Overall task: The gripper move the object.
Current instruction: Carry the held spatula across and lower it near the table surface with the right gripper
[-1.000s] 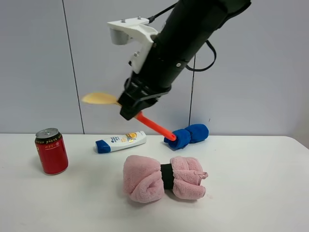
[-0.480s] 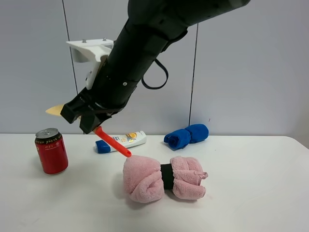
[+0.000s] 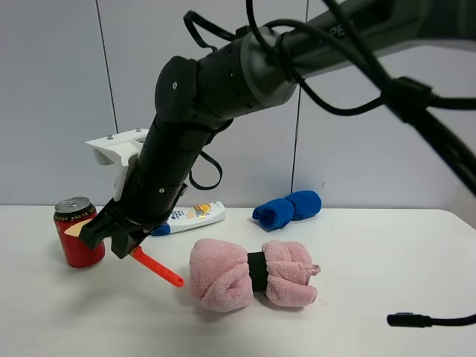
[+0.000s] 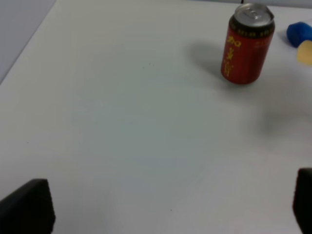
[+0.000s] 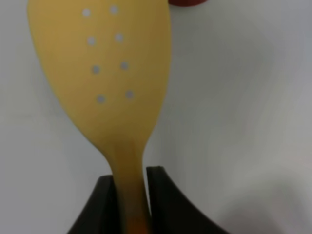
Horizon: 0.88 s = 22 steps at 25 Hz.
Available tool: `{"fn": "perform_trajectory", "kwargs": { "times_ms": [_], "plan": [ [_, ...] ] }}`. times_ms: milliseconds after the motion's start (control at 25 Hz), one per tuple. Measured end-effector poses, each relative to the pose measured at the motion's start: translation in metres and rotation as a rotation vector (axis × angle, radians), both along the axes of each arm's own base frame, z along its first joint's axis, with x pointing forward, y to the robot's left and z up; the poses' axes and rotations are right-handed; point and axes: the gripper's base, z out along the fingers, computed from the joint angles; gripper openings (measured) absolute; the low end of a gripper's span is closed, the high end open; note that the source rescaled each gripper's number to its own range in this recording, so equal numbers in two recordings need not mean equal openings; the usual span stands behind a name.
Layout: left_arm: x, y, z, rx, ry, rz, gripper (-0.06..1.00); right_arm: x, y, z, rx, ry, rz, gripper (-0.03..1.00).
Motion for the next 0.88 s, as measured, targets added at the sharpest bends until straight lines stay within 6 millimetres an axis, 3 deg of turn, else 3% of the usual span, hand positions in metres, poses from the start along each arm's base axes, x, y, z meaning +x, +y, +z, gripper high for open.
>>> {"fn": "perform_trajectory", "kwargs": {
  "times_ms": [520,880],
  "plan": [
    [0.000,0.000,0.000,0.000,0.000,0.000,1.00,0.011,0.010,-0.038,-0.019,0.002,-0.007,0.00],
    [0.000,0.000,0.000,0.000,0.000,0.000,1.00,0.004,0.019,-0.062,-0.037,-0.020,0.059,0.00]
  ]
}}
